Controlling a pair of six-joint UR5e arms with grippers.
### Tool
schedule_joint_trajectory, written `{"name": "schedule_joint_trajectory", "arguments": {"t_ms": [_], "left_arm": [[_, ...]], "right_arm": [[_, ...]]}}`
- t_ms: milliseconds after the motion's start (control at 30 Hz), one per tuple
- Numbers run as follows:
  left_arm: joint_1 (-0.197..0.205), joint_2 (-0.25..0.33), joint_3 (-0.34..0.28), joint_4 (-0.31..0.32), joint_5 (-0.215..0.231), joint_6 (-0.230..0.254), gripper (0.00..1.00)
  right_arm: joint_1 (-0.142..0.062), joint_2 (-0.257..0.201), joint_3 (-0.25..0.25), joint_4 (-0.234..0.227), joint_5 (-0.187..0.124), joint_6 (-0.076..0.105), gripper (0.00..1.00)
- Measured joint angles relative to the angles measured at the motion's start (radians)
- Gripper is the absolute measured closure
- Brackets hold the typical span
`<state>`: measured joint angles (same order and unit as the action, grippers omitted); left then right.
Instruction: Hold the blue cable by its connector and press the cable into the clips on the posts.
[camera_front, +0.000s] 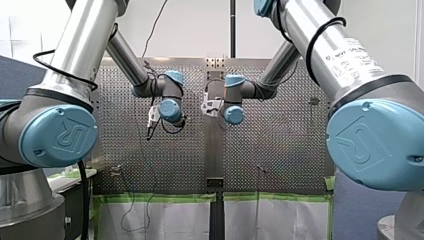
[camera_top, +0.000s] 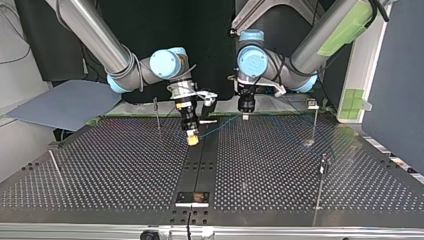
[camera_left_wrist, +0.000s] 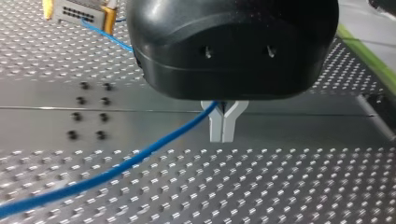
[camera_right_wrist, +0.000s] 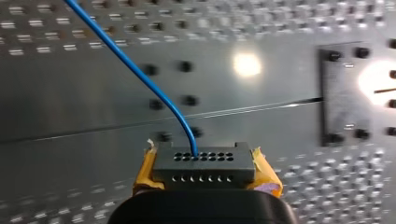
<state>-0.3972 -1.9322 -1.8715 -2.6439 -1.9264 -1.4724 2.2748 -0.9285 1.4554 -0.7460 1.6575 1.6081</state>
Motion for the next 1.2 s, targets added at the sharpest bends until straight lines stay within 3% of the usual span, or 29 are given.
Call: {"name": "schedule_joint_trajectory", "arguments": {"t_ms": [233,400,533,667,933,1200], "left_arm": [[-0.028,-0.055,-0.04,0.057,-0.026,-0.03,1.0],[-0.04,-0.073,-0.069,0.107,-0.041,-0.046,1.0],[-0.053,-0.1,-0.075,0.147,-0.05,-0.047,1.0],[-0.072,-0.133,-0.076,0.182,-0.062,-0.047,1.0],[-0.109,-0.196,-0.076,0.245,-0.075,-0.047,1.0],[-0.149,-0.256,-0.076,0.309,-0.085,-0.054,1.0]], "right_arm": [[-0.001,0.056,0.058,-0.058,0.04,-0.011,1.0],[-0.013,0.104,0.107,-0.107,0.066,0.015,1.0],[-0.022,0.148,0.151,-0.151,0.079,0.02,1.0],[-0.029,0.188,0.19,-0.19,0.084,0.019,1.0],[-0.046,0.251,0.254,-0.254,0.083,0.039,1.0],[-0.09,0.301,0.324,-0.324,0.069,0.059,1.0]]}}
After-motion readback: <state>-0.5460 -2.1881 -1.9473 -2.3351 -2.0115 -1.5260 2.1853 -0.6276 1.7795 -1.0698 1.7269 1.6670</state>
